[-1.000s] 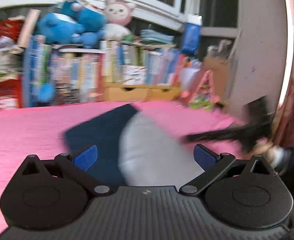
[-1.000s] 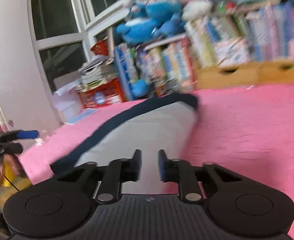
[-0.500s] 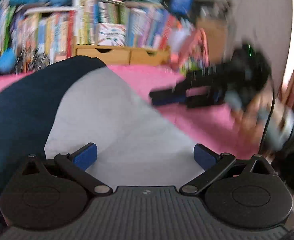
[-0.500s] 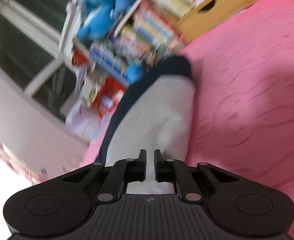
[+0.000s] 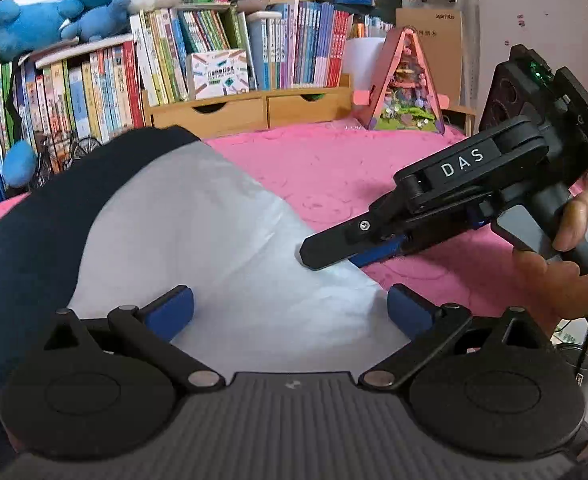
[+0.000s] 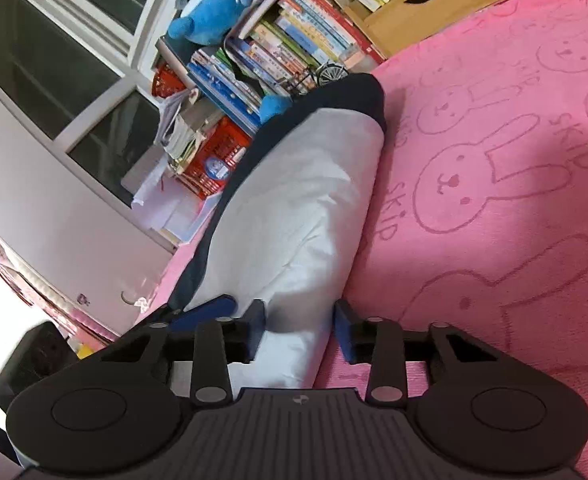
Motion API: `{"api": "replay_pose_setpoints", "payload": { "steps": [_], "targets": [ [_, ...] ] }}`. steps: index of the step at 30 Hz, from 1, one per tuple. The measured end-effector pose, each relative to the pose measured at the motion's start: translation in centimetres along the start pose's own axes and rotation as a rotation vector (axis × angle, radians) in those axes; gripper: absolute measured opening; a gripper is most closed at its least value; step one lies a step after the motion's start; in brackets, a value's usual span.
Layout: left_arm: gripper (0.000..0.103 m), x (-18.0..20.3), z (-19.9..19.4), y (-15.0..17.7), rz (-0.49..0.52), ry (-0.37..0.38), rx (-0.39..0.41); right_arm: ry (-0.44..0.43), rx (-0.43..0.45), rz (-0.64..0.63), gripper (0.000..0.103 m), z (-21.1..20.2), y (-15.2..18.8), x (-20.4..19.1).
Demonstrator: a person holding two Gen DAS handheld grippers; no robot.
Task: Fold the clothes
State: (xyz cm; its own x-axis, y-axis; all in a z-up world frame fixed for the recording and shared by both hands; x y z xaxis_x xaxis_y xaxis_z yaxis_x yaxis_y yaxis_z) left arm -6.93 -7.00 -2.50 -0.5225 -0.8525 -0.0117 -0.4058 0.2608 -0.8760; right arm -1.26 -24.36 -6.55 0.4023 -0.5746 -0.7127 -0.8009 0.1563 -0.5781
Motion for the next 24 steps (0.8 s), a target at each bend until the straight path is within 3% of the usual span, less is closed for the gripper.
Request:
{"api": "replay_pose_setpoints", "payload": {
  "steps": [7,12,17,24],
  "targets": [
    [0.103,-0.4,0.1,0.3,-0.038,0.011,-0.031,0.020,-0.026,0.026,0.035,2.1,-2.2,0.3],
    [0.103,-0.6,0.2,0.3,-0.037,0.013,-0.036,0.118,-0.028,0.048,0.034,5.1,-5.3,0.4],
    [0.103,-0.8,0.3,0.3,-0.040,0.014,-0.036,0.159,-0.005,0.142,0.035,7.8,-8.1,1.9],
    [0.103,-0.6,0.2,0.2,-0.046,0.019,-0.031,0.171,0.049,0.163,0.035,10.6,-11.6,3.8]
  ]
}}
Point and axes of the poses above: each gripper's, at about its wrist camera, not at the fingertips, and z roughly the way its jaws point, x to its right, y to its underside, the point moved 3 cm from there along z, roughly the way its jaws point, and after that the axes turned 3 degrees about x, right-handed, at the moved point
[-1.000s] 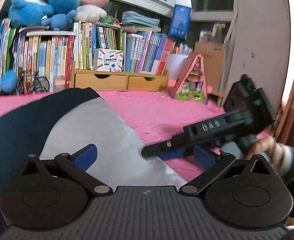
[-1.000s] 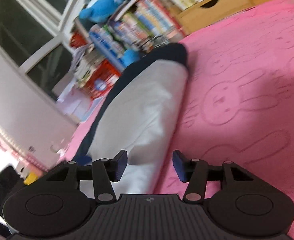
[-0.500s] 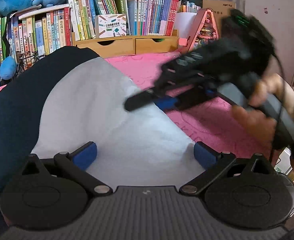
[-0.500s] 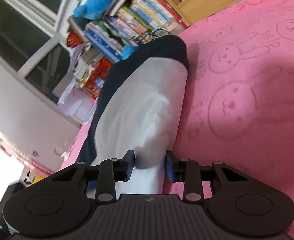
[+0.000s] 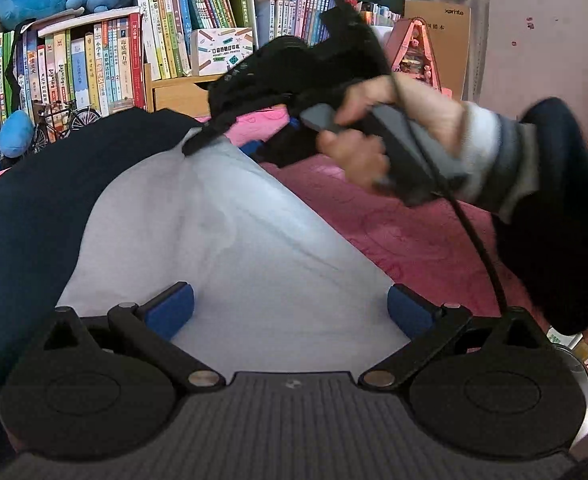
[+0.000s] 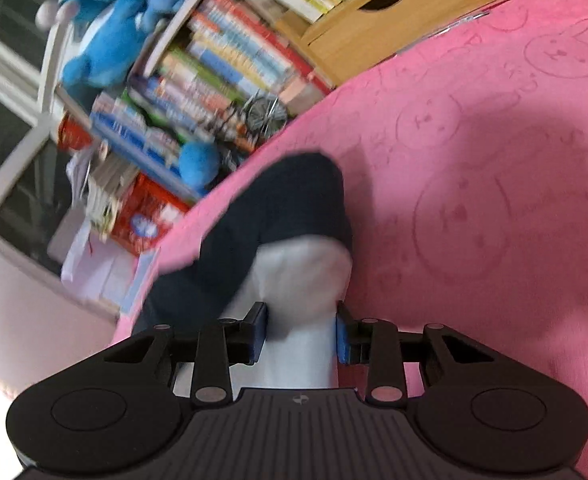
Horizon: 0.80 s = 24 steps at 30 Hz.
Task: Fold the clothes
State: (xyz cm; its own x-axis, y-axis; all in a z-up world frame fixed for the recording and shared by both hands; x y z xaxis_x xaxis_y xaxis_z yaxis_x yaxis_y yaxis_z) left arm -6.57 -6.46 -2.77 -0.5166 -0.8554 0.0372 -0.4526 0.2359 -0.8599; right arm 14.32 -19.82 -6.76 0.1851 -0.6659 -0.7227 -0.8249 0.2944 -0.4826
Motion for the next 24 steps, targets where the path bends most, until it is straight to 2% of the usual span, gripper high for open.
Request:
{"api": "replay_pose_setpoints", "payload": {
  "steps": [2,4,5,6,11,14,19,21,24],
  "targets": [
    [0.103,0.0,0.0,0.0,-0.002,0.000,0.000,0.010,0.005,0.007,0.035,1.4,-1.1,0.6],
    [0.103,0.1,0.0,0.0,-0.001,0.001,0.000,0.068,0.039,-0.034,0.028,2.5,-2.1,0.6],
    [0.103,0.0,0.0,0.0,-0.002,0.002,0.000,0.096,0.055,-0.043,0.019,3.1,-2.7,0.7],
    [0.103,0.0,0.0,0.0,-0.002,0.003,0.001,0.120,0.067,-0.039,0.016,3.8,-3.5,0.9],
    [0.103,-0.1,-0.2,-0.1,-0.002,0.009,0.003,0.107,0.057,-0.010,0.016,5.2,-5.2,1.5],
    [0.103,-0.2,-0.3,-0.1,-0.004,0.013,0.008,0.092,0.084,-0.055,0.026,2.7,-4.7,0.5],
    [0.103,-0.2,-0.9,0.1,-0.009,0.027,0.031,0.098,0.203,-0.230,0.043,-5.4,-2.7,-3.7],
    [0.103,0.1,-1.7,0.3,-0.024,0.016,0.036,0.109,0.245,-0.316,0.057,-8.5,-1.3,-5.4],
    [0.103,0.2,-3.6,0.5,-0.058,0.018,0.034,0.145,0.300,-0.466,0.073,-12.2,2.5,-7.6]
  ]
}}
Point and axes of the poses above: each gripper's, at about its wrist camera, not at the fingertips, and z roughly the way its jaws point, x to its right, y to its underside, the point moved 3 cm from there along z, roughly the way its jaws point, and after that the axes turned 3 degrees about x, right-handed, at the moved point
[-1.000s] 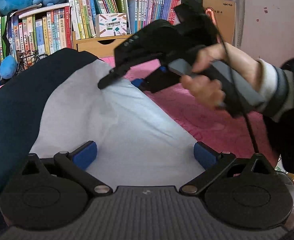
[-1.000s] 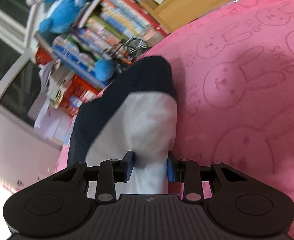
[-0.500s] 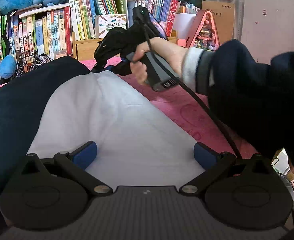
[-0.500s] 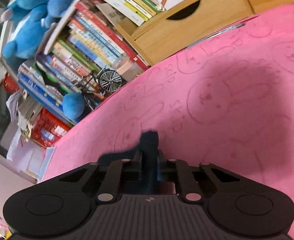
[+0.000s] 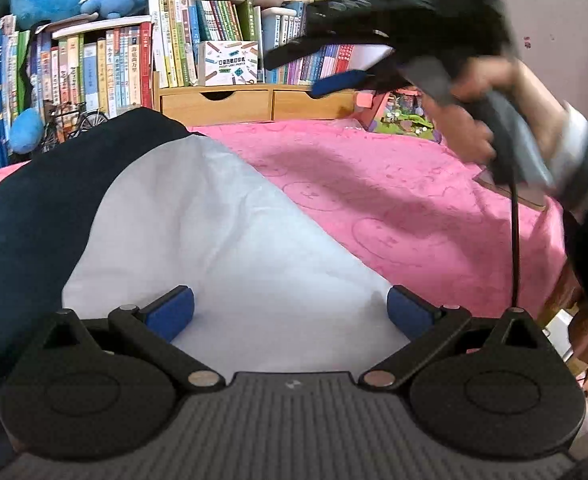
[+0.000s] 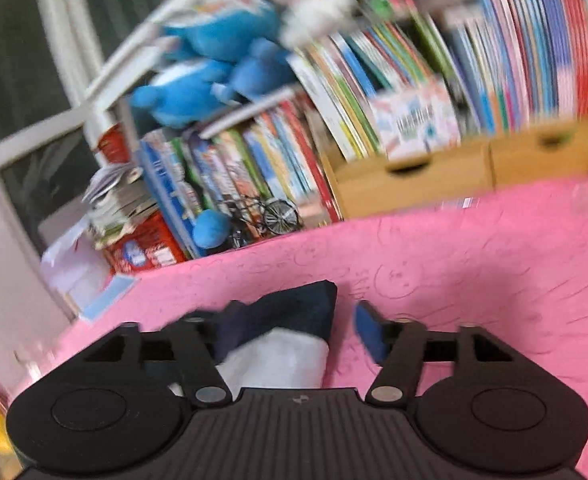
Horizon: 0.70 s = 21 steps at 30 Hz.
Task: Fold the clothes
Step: 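Grasp the navy edge of the bundle with the left tool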
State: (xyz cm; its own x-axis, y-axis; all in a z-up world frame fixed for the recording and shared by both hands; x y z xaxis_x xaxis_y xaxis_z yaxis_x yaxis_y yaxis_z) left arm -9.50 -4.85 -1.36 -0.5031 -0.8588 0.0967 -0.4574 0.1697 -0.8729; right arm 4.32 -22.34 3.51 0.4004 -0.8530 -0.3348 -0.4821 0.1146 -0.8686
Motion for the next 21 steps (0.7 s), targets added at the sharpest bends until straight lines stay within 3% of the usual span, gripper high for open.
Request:
{"api": "replay_pose_setpoints", "payload": {
  "steps": [3,7,10,13,15,19,21],
  "targets": [
    [0.103,-0.7,-3.0,0.2,-0.071,0.020,0.017,0.026,0.010,-0.152,0.082,-3.3,3.0,-3.1],
    [0.103,-3.5,-7.9,-0.4,-0.131,-0.148,0.137,0.132,-0.041,-0.322,0.089,-4.7,8.5,-6.7],
    [0.103,-6.5,-9.0,-2.8,-0.095,-0.238,0.179,0.121,-0.037,-0.364,0.089,-5.2,11.1,-8.5],
    [0.103,-8.3,-7.1,-6.1,-0.013,-0.249,0.162,0.016,-0.013,-0.361,0.088,-5.5,12.2,-10.1],
    [0.103,-8.7,-4.6,-7.8,0.036,-0.218,0.142,-0.063,-0.019,-0.347,0.078,-5.4,12.3,-10.7],
    [0.103,-9.8,1.7,-8.6,0.033,-0.140,0.010,-0.116,-0.050,-0.305,0.075,-4.3,12.5,-11.3],
    [0.100,-10.6,4.8,-7.7,0.077,-0.229,-0.073,-0.095,-0.079,-0.299,0.075,-3.4,13.0,-11.2]
  ]
}}
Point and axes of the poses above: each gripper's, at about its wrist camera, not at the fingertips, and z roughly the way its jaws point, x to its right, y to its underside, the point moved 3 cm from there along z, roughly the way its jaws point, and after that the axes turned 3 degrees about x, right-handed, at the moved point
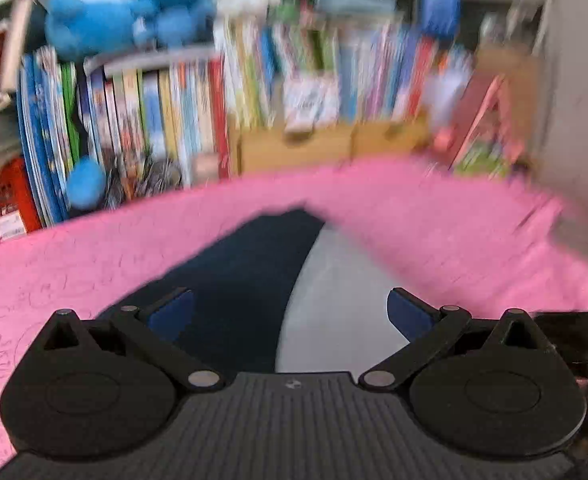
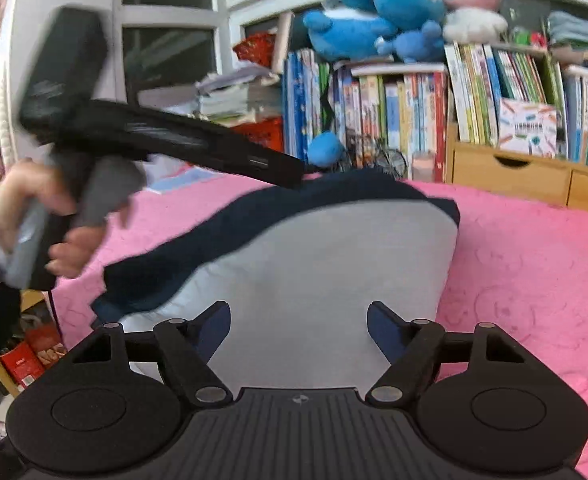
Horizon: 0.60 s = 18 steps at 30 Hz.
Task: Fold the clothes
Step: 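Grasp the navy edge of the bundle with the left tool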
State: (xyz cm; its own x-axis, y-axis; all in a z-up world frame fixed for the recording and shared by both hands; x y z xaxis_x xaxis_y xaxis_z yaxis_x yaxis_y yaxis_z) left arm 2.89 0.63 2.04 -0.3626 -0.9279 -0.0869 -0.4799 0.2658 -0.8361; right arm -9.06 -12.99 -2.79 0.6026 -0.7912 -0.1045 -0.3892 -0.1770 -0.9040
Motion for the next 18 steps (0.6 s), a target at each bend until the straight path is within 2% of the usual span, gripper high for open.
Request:
{"api": "replay_pose_setpoints", "payload": {
  "steps": [1,2,5,6,8,11,12,14,17,18],
  "targets": [
    [0.100,-0.2,1.2,0.4,0.030,-0.074,-0.025,0.014,-0.021,0.000,0.074,0.4,0.3,0.0],
    [0.103,-0.7,2.0,0.7,0.037,-0.116,-0.041,0.027,-0.028,-0.003,0.074,0.7,0.6,0.0],
    [0.103,-3.3,2.4,1.2,-0.092,-0.068,-0.081,0.045,-0.021,-0.029,0.076,0.8,1.3,-0.3],
    [0.103,-4.1,2.4,1.3,-0.110,-0.073,-0.089,0.041,-0.019,-0.035,0.076,0.8,1.4,-0.4],
    [0.103,-5.7,2.2,1.8,-0.123,-0.118,-0.103,0.025,-0.018,-0.042,0.078,0.8,1.4,-0.5],
    [0.103,-8.9,1.8,3.2,-0.167,-0.235,-0.123,0.006,-0.015,-0.040,0.081,0.7,1.5,-0.5],
    [0.103,-10.1,1.6,3.8,-0.211,-0.234,-0.127,0.001,-0.014,-0.036,0.081,0.7,1.6,-0.4],
    [0.103,-11.9,0.8,4.6,-0.311,-0.178,-0.133,-0.008,-0.012,-0.031,0.082,0.8,1.5,-0.4],
    [0.103,-12.6,-0.6,4.3,-0.294,-0.240,-0.145,-0.009,-0.016,-0.040,0.087,0.9,1.4,-0.6],
    [0.103,-13.0,-1.1,4.2,-0.316,-0.236,-0.147,-0.006,-0.018,-0.048,0.091,0.9,1.4,-0.7]
  ]
}}
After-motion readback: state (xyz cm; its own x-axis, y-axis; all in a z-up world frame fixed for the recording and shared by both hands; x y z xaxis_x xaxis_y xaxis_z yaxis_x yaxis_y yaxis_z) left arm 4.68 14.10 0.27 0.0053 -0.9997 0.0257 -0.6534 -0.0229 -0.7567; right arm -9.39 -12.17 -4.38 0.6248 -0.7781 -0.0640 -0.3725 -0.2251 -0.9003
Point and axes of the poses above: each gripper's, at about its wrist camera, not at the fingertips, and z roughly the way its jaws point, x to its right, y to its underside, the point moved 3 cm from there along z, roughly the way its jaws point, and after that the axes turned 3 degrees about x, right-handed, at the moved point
